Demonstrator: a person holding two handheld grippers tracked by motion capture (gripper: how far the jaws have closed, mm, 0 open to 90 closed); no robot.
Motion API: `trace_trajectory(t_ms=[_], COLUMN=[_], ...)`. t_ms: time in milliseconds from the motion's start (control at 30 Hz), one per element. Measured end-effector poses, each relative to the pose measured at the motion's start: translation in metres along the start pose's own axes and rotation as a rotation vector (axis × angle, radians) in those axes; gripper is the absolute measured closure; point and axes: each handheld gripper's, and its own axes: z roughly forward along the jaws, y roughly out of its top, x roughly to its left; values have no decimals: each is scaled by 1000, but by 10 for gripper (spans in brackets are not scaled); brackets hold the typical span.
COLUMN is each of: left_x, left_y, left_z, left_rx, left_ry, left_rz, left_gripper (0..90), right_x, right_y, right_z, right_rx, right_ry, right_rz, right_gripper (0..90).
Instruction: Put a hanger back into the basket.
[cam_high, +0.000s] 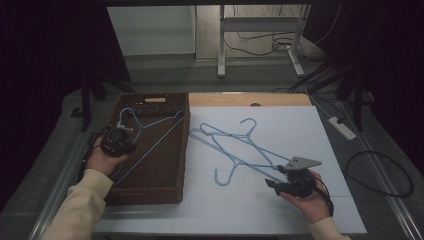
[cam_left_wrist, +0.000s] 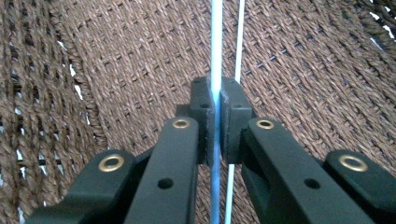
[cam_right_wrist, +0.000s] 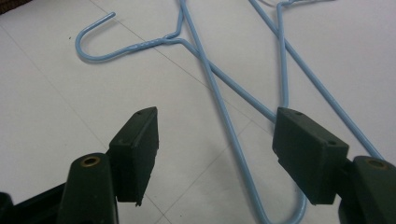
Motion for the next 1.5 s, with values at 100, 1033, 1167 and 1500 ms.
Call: trace_trajectory(t_ms=[100, 1033, 1167, 1500], left_x=[1, -24, -36, -72], left_y=[0, -24, -27, -32], left_z=[0, -84, -89, -94], left_rx=[2, -399, -432, -522], left_ry=[6, -103, -141, -233], left_rz=[-5, -15, 4, 64], left_gripper=[848, 361, 359, 357], right_x=[0, 0, -1, -4], right_y=[0, 1, 1, 0], right_z=[-1, -1, -2, -7], right_rx=[-4, -8, -15, -42], right_ry=[0, -4, -7, -14], right_rz=[0, 1, 6, 20], right_gripper=[323, 323, 324, 324])
